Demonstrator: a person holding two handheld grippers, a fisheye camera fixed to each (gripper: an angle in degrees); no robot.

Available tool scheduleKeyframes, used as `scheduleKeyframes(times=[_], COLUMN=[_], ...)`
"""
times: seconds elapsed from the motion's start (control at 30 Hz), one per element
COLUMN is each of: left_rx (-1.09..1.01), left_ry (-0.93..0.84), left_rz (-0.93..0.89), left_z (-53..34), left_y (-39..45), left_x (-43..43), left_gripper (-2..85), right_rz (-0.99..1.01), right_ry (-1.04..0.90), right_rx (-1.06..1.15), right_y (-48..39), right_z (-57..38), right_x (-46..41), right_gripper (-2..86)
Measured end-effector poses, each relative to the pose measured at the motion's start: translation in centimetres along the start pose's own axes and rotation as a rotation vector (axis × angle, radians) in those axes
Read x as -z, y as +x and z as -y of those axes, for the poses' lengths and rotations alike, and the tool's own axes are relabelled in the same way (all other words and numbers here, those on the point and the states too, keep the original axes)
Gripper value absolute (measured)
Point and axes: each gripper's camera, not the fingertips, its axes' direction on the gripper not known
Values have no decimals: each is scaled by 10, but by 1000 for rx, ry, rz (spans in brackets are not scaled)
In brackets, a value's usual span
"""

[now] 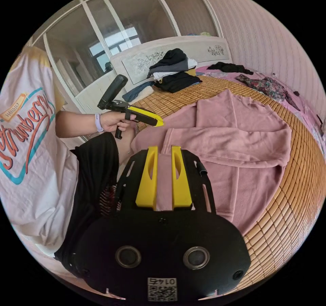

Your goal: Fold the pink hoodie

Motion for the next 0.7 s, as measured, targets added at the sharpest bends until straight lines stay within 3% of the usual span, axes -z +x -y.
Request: scheduleKeyframes(times=[0.1, 0.23, 0.33, 0.4, 0.47, 0.53, 0.63, 0.7], left_rx=[20, -28, -56, -29, -7, -5, 60, 93], left_ry=[-5, -118, -99, 18, 92, 74, -69, -50], left_rz=[-19, 110, 56, 23, 103, 174, 46, 9], left_z=[41, 62, 70, 71, 71, 69, 69, 68], left_y=[-4, 11, 15, 11, 4, -7, -41, -54], left_x=[-36, -93, -65, -23, 12, 9, -31, -29], left_gripper=[46, 28, 15, 20, 27, 32, 40, 47], right_rz=[-78, -31, -63, -99, -101, -96, -114, -185], right_ry=[-43, -35, -99, -90, -65, -63, -83, -92], right_rx=[-19, -57, -52, -69, -79, -99, -117, -94], right_y=[-19, -31, -35, -33, -27, -16, 7, 28], right_z=[-1, -14, -28, -38, -44, -48, -48, -44], right_x=[-29, -53, -70, -70, -68, -70, -77, -77], right_gripper=[64, 62, 58, 55, 53, 57, 64, 69])
